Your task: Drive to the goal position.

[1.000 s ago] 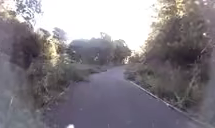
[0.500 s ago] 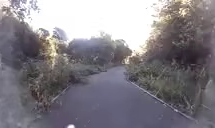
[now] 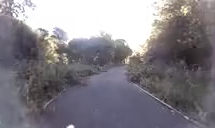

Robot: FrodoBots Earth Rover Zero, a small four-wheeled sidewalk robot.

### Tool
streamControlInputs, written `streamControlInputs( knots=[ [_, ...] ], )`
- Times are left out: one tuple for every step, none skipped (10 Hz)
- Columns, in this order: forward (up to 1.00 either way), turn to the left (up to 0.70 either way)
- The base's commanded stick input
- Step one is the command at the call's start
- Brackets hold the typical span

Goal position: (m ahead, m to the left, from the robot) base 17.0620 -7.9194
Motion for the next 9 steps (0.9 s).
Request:
streamControlInputs(
  knots=[
    [0.45,-0.27],
    [0.45,-0.27],
    [0.45,-0.27],
    [0.45,-0.27],
    [0.45,-0.27],
    [0.45,-0.27],
    [0.45,-0.22],
    [0.45,-0.07],
    [0.45,0.0]
  ],
)
